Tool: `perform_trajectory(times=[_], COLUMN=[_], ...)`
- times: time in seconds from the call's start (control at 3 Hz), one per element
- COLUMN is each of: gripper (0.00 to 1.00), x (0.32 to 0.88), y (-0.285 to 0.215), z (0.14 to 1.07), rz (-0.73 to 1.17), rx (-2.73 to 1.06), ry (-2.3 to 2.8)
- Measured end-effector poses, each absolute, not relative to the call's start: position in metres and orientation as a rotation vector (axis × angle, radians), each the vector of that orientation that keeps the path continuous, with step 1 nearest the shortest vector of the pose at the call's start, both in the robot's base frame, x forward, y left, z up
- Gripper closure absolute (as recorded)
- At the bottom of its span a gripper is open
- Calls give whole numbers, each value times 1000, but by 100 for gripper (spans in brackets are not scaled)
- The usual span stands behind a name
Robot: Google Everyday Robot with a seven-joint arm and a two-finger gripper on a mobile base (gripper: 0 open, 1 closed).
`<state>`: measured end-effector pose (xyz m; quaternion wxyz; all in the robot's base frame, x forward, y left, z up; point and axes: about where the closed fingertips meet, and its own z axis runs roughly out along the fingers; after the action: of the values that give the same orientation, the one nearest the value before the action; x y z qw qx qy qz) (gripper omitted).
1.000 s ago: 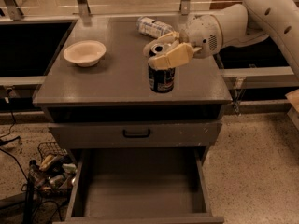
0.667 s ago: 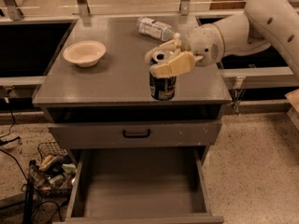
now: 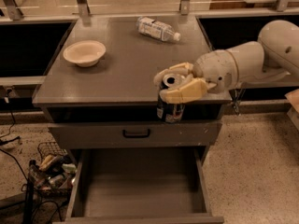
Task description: Place pepsi can into middle drawer
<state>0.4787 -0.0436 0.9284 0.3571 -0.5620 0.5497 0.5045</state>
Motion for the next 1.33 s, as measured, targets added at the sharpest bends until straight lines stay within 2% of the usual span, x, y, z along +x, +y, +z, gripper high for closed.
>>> perform_trajectory(times=[0.67, 1.33], gripper=[100, 100], x=[433, 428], y=[-43, -40], z=[881, 854], rz=[1379, 1405], rx=[-1421, -1365], ry=[1406, 1420])
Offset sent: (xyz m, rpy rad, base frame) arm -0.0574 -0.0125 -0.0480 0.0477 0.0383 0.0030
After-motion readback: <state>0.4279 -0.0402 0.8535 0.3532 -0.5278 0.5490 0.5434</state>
